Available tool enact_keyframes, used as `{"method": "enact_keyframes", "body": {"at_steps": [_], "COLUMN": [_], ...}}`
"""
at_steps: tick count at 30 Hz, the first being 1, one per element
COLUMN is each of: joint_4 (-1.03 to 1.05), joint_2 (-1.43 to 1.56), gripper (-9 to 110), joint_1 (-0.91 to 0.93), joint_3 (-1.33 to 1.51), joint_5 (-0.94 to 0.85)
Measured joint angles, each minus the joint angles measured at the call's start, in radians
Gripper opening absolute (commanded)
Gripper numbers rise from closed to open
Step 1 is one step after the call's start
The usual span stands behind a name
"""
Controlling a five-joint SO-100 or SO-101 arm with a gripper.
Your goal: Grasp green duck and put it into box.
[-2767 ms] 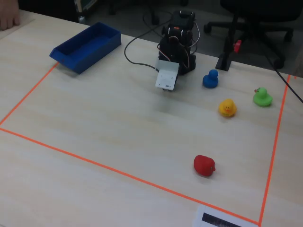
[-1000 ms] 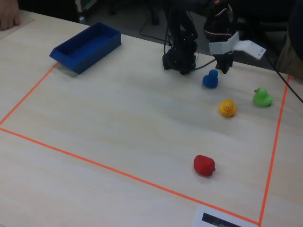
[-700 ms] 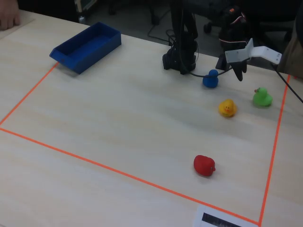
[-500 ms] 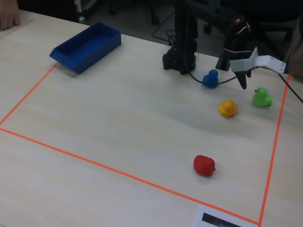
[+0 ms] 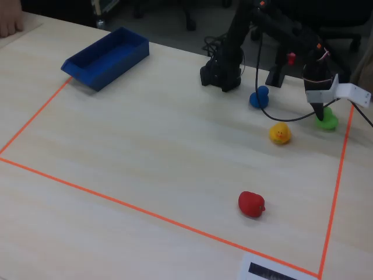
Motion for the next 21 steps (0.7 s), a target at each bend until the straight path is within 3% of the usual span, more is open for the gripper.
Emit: {"method": "enact_keyframes", "body": {"at_steps": [21], "joint_4": [-0.037], "joint_2": [-0.114], "gripper": [35], "joint_1": [0.028], "joint_3": [-0.121], "joint_5": [0.000]}}
